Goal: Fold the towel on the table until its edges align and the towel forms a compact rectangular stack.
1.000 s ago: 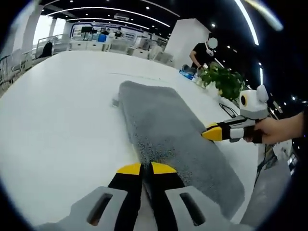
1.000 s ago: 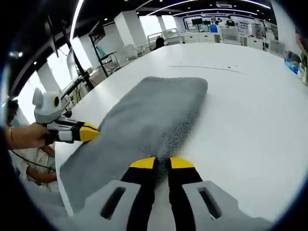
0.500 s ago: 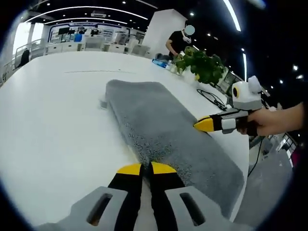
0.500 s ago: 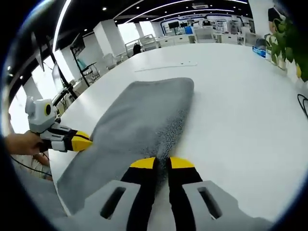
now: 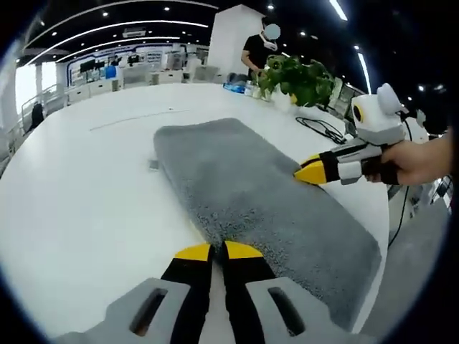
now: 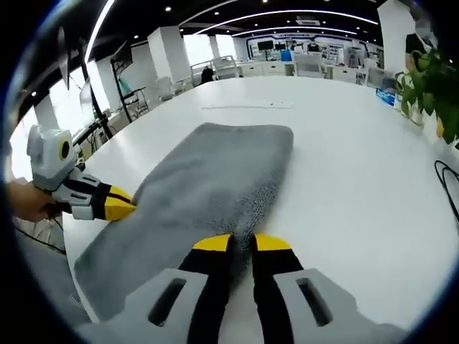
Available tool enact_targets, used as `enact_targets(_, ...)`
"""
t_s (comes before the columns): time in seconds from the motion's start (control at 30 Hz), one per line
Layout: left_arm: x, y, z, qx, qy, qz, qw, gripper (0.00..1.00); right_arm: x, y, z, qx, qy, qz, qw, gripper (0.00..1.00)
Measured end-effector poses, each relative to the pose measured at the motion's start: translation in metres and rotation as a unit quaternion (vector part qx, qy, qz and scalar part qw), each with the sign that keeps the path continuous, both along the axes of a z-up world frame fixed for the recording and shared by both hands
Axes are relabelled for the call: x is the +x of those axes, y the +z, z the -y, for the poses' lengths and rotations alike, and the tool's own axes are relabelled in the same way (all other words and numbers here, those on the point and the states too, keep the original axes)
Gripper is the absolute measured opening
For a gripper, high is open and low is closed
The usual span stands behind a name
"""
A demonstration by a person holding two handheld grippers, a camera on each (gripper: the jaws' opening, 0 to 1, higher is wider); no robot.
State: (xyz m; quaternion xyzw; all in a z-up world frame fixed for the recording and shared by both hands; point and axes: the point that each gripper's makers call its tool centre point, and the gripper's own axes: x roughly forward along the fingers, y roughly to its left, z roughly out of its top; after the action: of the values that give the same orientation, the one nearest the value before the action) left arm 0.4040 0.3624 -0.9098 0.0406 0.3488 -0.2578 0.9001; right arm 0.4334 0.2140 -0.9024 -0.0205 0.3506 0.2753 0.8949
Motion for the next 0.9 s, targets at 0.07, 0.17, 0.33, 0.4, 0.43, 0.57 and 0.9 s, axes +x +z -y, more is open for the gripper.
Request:
enact_targets(0.07,-0.001,0.001,-0.002,-0.008,-0.002,-0.006,0.9999,0.06,-0.001,0.004,0.001,0.0,0.007,0.005,1.0,0.1)
enact_targets(0.17,-0.002,0.012,-0.009,-0.013,-0.007,0.011,0.9998,0.13,-0.007,0.014,0.0,0.003,0.028,0.015,0.9995,0.09)
enact_targets(0.33,-0.008,0.042,-0.012,-0.033,-0.012,0.041,0.9986,0.27,-0.026,0.023,-0.002,-0.009,0.077,0.027,0.9966,0.13)
enact_targets(0.4,-0.014,0.049,-0.011,-0.04,-0.017,0.042,0.9981,0.3,-0.03,0.023,0.001,-0.023,0.083,0.036,0.9956,0.18)
enact_targets(0.43,-0.019,0.051,-0.01,-0.046,-0.023,0.04,0.9979,0.32,-0.034,0.024,0.001,-0.022,0.086,0.037,0.9954,0.19)
enact_targets(0.57,-0.039,0.05,-0.005,-0.009,-0.071,0.045,0.9964,0.36,-0.048,0.026,0.001,-0.028,0.106,0.039,0.9932,0.22)
enact_targets(0.9,-0.093,0.036,0.018,0.045,-0.184,0.046,0.9809,0.37,-0.092,0.029,0.004,-0.046,0.147,0.046,0.987,0.29)
